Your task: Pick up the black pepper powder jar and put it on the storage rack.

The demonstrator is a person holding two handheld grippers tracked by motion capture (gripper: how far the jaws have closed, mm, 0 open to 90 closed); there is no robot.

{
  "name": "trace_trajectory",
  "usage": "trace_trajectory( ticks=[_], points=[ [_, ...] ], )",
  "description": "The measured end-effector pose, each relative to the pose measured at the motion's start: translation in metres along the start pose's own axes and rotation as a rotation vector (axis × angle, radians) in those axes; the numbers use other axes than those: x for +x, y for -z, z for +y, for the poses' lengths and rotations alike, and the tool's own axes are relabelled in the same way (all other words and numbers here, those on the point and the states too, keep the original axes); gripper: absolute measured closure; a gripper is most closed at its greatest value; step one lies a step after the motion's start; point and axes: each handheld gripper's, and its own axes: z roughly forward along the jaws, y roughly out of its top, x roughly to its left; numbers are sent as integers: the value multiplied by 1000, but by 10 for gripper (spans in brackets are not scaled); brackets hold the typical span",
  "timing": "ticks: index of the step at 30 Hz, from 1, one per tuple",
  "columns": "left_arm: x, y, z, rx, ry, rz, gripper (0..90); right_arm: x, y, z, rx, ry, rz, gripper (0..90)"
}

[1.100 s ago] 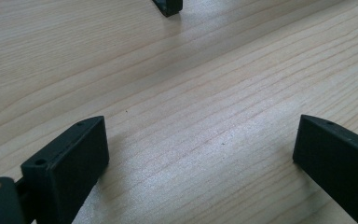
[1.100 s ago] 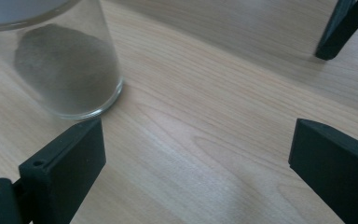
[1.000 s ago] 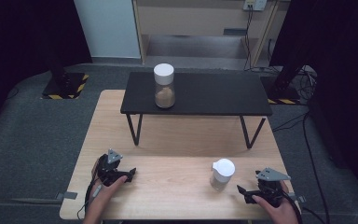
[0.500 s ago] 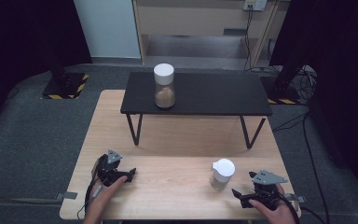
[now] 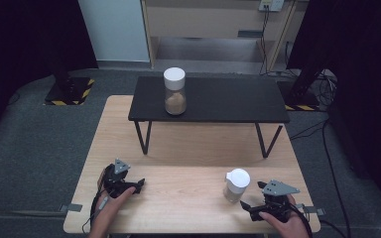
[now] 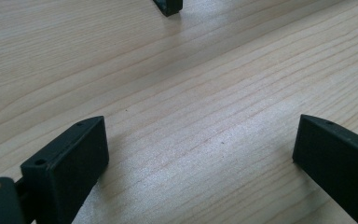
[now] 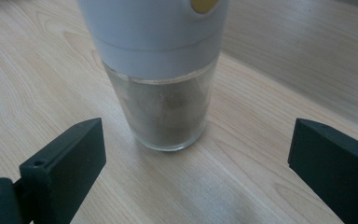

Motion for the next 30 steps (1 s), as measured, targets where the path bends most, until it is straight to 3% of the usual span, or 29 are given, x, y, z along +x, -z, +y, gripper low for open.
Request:
trace_trajectory(
  ticks=[30],
  points=[
    [0, 0, 0, 0, 1, 1, 19, 4, -14, 1, -79, 8, 14, 41]
  ],
)
